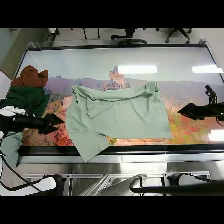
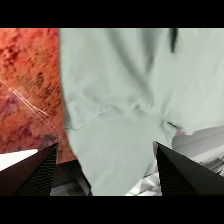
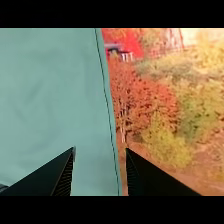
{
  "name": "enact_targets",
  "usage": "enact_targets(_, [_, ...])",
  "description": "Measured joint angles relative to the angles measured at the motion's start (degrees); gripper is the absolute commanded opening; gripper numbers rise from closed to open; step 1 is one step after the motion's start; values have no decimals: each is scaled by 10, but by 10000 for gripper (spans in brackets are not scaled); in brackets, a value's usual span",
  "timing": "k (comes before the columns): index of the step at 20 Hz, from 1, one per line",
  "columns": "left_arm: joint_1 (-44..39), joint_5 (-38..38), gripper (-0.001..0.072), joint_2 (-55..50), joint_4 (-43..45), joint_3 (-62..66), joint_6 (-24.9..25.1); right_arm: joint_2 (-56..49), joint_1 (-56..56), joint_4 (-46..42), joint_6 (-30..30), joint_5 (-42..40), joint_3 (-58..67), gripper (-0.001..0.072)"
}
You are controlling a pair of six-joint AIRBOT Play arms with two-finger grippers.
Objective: Fold the shirts.
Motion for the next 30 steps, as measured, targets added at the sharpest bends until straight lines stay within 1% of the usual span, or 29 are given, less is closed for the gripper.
enact_targets(3, [5,56,656,-15,-36,-63,35,2,-5,-24,6,5,-7,380])
enact_targets(4, [5,57,655,-27,-61,-69,48,2,-6,-29,6,6,-9,380])
enact_targets(5, [1,59,576,-44,-87,-71,61,2,-6,-33,6,6,-9,380])
enact_targets(6, [-5,64,402,-62,-101,-68,71,2,-7,-36,6,8,-10,383])
enact_targets(8, [-25,75,149,-100,-117,-53,86,2,-7,-40,6,9,-11,391])
enact_targets(9, [-37,78,13,-116,-120,-40,90,2,-7,-43,6,9,-12,432])
enact_targets(10, [-47,75,13,-130,-120,-25,94,1,-7,-44,6,15,-14,536])
enact_targets(14, [-74,55,13,-155,-110,27,92,1,-7,-61,7,25,-49,532])
enact_targets(19, [-81,31,14,-137,-102,54,73,-10,14,-53,8,16,-122,520])
enact_targets(20, [-81,28,14,-134,-102,55,72,-17,22,-46,8,18,-131,473])
enact_targets(21, [-81,23,14,-131,-102,56,68,-26,31,-39,5,18,-138,338])
enact_targets(22, [-82,17,14,-129,-102,57,68,-37,41,-30,-3,17,-144,224])
enact_targets(24, [-82,2,13,-126,-103,58,67,-51,55,-5,-27,7,-150,18])
enact_targets(27, [-82,-24,13,-101,-105,58,65,-51,63,55,-57,-7,-131,18])
enact_targets(29, [-79,-43,13,-48,-128,58,63,-23,66,126,-69,31,-84,18])
enact_targets(30, [-75,-50,13,-13,-154,61,63,-1,66,162,-73,47,-48,18])
